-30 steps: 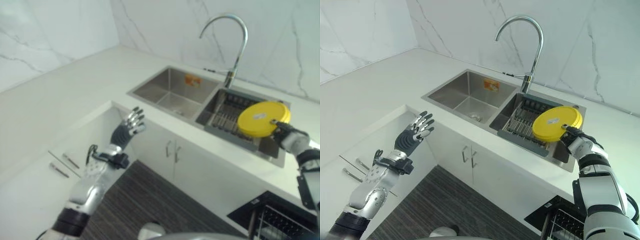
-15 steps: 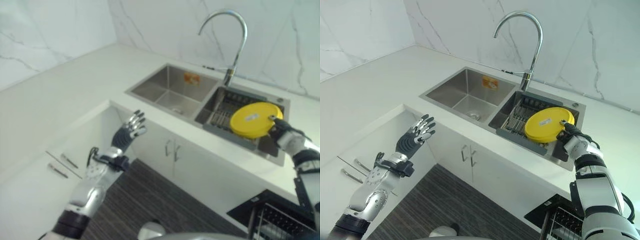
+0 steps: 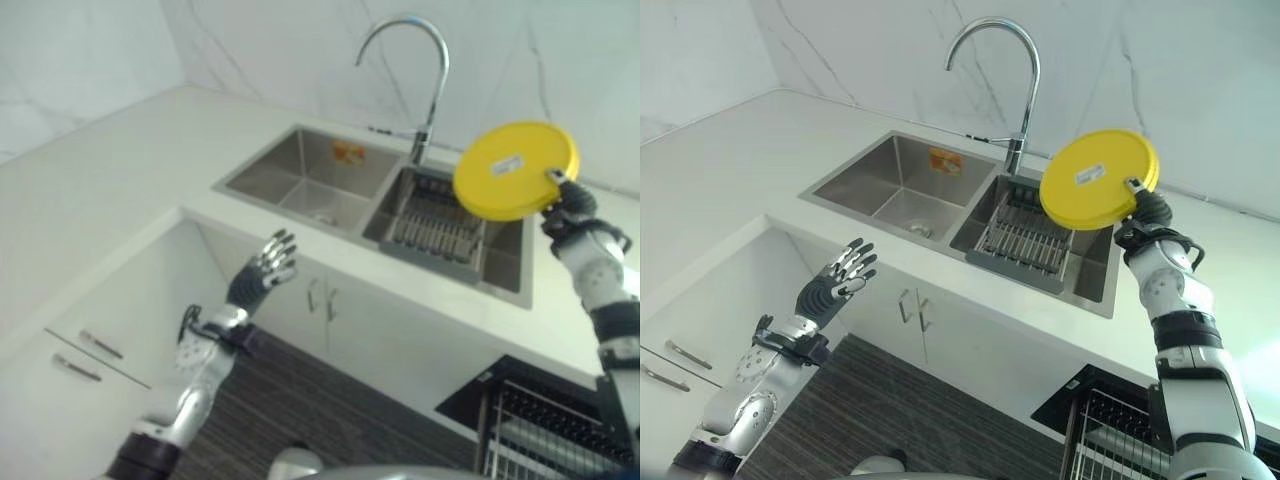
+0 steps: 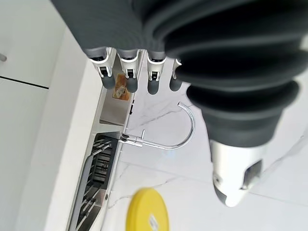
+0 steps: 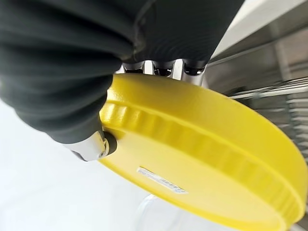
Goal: Place the dishes in the dishwasher.
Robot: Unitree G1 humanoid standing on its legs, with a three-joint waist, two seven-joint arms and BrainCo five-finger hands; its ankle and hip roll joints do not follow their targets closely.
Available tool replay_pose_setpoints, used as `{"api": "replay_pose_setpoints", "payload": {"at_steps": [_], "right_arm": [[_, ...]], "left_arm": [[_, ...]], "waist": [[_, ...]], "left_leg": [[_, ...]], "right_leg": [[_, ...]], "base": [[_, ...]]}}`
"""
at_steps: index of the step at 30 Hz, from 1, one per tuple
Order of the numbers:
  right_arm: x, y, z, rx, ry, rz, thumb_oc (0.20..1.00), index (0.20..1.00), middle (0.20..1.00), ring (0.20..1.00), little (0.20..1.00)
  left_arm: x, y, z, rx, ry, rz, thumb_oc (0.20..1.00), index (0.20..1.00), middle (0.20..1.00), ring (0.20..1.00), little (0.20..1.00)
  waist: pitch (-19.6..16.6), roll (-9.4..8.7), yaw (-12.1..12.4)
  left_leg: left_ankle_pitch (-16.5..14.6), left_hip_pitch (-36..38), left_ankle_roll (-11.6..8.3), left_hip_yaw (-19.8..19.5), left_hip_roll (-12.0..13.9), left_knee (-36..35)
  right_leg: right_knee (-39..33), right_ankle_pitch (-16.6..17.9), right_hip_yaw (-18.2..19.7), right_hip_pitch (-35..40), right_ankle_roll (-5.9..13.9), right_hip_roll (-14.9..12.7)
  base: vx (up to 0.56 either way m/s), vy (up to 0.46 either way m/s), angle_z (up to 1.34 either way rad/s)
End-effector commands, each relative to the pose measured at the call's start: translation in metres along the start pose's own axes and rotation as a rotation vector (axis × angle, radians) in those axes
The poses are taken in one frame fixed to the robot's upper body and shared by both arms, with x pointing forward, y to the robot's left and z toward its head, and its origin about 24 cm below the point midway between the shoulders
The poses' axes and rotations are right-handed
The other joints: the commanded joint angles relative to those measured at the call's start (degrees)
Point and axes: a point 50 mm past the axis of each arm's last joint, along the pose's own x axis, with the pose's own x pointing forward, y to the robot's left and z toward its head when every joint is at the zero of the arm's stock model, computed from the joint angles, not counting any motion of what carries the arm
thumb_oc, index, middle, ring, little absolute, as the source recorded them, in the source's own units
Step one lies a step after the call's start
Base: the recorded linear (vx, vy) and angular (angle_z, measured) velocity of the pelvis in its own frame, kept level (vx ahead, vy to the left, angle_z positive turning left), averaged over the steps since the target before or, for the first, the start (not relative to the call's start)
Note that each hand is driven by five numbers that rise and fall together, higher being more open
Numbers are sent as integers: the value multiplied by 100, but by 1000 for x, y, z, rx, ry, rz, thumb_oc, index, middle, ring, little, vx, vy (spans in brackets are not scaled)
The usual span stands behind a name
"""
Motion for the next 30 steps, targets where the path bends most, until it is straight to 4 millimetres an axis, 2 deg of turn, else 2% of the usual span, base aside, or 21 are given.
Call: {"api": "replay_pose_setpoints", "payload": {"at_steps": [1,3,4,7,8,10,11,12,13,16,17,18,19,20,21,22,25,26,27,28,30], "right_arm": [[-11,20,54,15,-251,101,200,200,200,200,200],[-26,23,45,28,-270,128,200,200,200,200,200],[-36,30,35,43,-281,160,200,200,200,200,200],[-50,31,21,63,-305,159,200,200,200,200,200],[-52,30,19,74,-321,142,200,200,200,200,200],[-69,24,7,205,-337,112,200,200,200,200,200],[-78,18,4,232,-353,73,200,200,200,200,200],[-87,14,2,265,-365,40,200,200,200,200,200],[-99,2,5,289,-397,-13,200,200,200,200,200],[-106,-7,7,308,-417,-37,200,200,200,200,200],[-110,-9,6,333,-417,-38,200,200,200,200,200],[-110,-8,2,359,-394,-14,200,200,200,200,200],[-109,-8,2,362,-390,-11,200,200,200,200,200],[-107,-5,0,364,-379,-5,200,200,200,200,200],[-100,0,0,356,-378,-2,200,200,200,200,200],[-96,4,2,361,-384,12,200,200,200,200,200],[-93,11,4,351,-397,38,200,200,200,200,200],[-91,19,5,344,-390,67,200,200,200,200,200],[-91,22,5,342,-385,75,200,200,200,200,200],[-92,23,5,333,-383,72,200,200,200,200,200],[-95,22,6,329,-362,79,200,200,200,200,200]], "left_arm": [[-3,-4,23,49,-148,-51,1000,1000,1000,1000,1000],[-7,-5,24,37,-173,-48,1000,1000,1000,1000,1000],[-12,-3,24,33,-192,-28,1000,1000,1000,1000,1000],[-16,-1,26,44,-226,36,1000,1000,1000,1000,1000],[-17,0,27,41,-232,50,1000,1000,1000,1000,1000],[-15,2,28,33,-250,67,1000,1000,1000,1000,1000],[-9,2,31,43,-263,47,1000,1000,1000,1000,1000],[-2,-3,37,64,-278,29,1000,1000,1000,1000,1000],[6,-9,42,114,-272,-7,1000,1000,1000,1000,1000],[11,-13,45,150,-247,-45,1000,1000,1000,1000,1000],[12,-14,43,139,-225,-56,1000,1000,1000,1000,1000],[9,-12,41,131,-206,-44,1000,1000,1000,1000,1000],[8,-11,40,134,-201,-45,1000,1000,1000,1000,1000],[6,-11,39,142,-201,-39,1000,1000,1000,1000,1000],[5,-13,38,146,-206,-41,1000,1000,1000,1000,1000],[7,-16,37,126,-217,-36,1000,1000,1000,1000,1000],[10,-19,37,94,-234,-18,1000,1000,1000,1000,1000],[11,-21,35,90,-243,-2,1000,1000,1000,1000,1000],[12,-23,34,84,-241,-1,1000,1000,1000,1000,1000],[12,-26,31,68,-232,-15,1000,1000,1000,1000,1000],[10,-28,26,58,-215,-19,1000,1000,1000,1000,1000]], "waist": [[-176,-176,-209],[-61,-214,-224],[20,-256,-231],[80,-258,-250],[84,-237,-266],[85,-108,-521],[93,-83,-685],[133,-70,-873],[182,-27,-1147],[183,-42,-1308],[177,-52,-1350],[196,-42,-1279],[202,-40,-1255],[219,-3,-1183],[235,53,-1066],[240,94,-989],[215,89,-840],[158,47,-712],[139,19,-667],[107,-49,-650],[89,-113,-719]], "left_leg": [[-311,150,-28,422,-132,6],[-394,0,-44,212,-209,406],[-452,-199,-33,-102,-253,726],[-533,-198,39,-767,-311,751],[-561,-143,65,-825,-326,666],[-522,53,140,-599,-305,299],[-477,137,146,-415,-269,111],[-537,216,187,-452,-317,6],[-620,215,282,-455,-486,6],[-663,155,359,-468,-702,6],[-686,147,370,-459,-788,6],[-746,187,369,-284,-815,6],[-754,193,364,-221,-815,6],[-806,204,381,-60,-779,6],[-751,112,453,93,-759,6],[-689,33,520,151,-753,6],[-627,-77,578,257,-749,6],[-573,-160,526,407,-705,6],[-555,-183,487,463,-691,6],[-532,-232,422,553,-680,6],[-474,-239,386,760,-645,6]], "right_leg": [[2,-348,565,71,-29,174],[2,-286,682,73,-47,109],[2,-181,843,24,-52,48],[2,-72,1253,-67,-6,-18],[2,-55,1318,-86,15,-37],[2,34,1419,-174,152,-160],[16,82,1385,-232,243,-251],[162,166,1410,-421,400,-421],[499,320,1520,-796,549,-625],[706,577,1595,-1086,569,-819],[820,783,1501,-1266,592,-921],[1064,864,875,-1425,628,-935],[1124,892,724,-1468,635,-949],[1277,735,397,-1452,646,-894],[1517,372,71,-1353,539,-708],[1829,184,-47,-1291,445,-542],[2109,-11,-335,-1173,339,-456],[1880,-274,-568,-909,272,-415],[1639,-371,-589,-769,240,-348],[1143,-497,-500,-547,190,-146],[856,-458,-353,-420,173,47]], "base": [[-42,60,-4],[-79,106,-12],[-91,194,-25],[-81,254,-93],[-110,322,-121],[-138,351,-71],[-152,364,-47],[-204,584,-34],[-163,539,-38],[-56,329,-40],[-51,336,-49],[-57,255,-50],[-91,217,-73],[-190,207,-141],[-291,271,-178],[-305,231,-177],[-188,104,-101],[-151,26,-65],[-126,-33,-99],[-22,-53,-122],[-3,-61,-82]]}}
